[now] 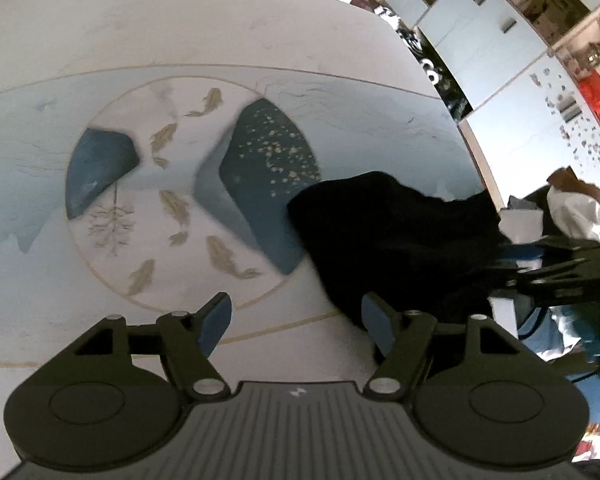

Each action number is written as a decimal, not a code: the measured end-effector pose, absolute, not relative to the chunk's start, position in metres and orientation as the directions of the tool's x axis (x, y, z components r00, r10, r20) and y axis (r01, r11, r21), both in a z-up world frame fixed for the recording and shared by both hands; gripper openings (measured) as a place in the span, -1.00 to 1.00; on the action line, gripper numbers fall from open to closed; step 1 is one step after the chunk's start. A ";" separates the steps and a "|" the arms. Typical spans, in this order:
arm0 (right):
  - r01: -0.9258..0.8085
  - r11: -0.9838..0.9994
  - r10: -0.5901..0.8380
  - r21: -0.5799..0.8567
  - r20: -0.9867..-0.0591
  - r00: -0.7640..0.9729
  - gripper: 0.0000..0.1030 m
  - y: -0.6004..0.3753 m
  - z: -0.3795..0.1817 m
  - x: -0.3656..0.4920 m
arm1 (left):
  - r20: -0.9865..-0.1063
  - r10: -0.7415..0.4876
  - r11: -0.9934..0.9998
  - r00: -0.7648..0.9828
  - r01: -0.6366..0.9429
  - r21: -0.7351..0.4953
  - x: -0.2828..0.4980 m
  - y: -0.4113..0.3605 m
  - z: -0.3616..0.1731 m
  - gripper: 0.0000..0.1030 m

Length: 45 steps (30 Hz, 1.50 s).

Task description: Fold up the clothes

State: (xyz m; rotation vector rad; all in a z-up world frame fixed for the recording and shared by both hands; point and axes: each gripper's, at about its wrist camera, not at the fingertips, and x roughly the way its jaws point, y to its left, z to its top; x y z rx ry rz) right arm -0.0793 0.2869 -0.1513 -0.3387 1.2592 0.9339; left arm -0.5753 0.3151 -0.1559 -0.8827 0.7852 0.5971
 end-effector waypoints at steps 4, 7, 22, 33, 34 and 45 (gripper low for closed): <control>-0.761 0.569 0.422 0.310 -0.905 -0.053 1.00 0.298 -0.169 -0.073 | -0.812 0.168 0.487 0.558 -0.764 -0.424 -0.571 0.308 -0.151 0.38; -0.776 0.546 0.430 0.316 -0.900 -0.064 1.00 0.308 -0.166 -0.079 | -0.819 0.181 0.475 0.545 -0.778 -0.412 -0.569 0.307 -0.148 0.38; -0.802 0.363 0.596 0.475 -0.780 -0.192 1.00 0.459 -0.096 -0.185 | -0.777 0.213 0.474 0.593 -0.758 -0.448 -0.615 0.404 -0.162 0.38; -0.820 0.400 0.473 0.408 -0.859 -0.197 1.00 0.635 -0.135 -0.280 | -0.812 0.281 0.305 0.512 -0.850 -0.431 -0.762 0.492 -0.198 0.38; -0.823 0.387 0.474 0.416 -0.855 -0.209 1.00 0.647 -0.135 -0.289 | -0.815 0.287 0.288 0.504 -0.857 -0.428 -0.776 0.500 -0.201 0.38; -0.885 0.145 0.455 0.443 -0.824 -0.339 1.00 0.739 -0.121 -0.381 | -0.814 0.313 0.196 0.489 -0.872 -0.449 -0.867 0.540 -0.222 0.38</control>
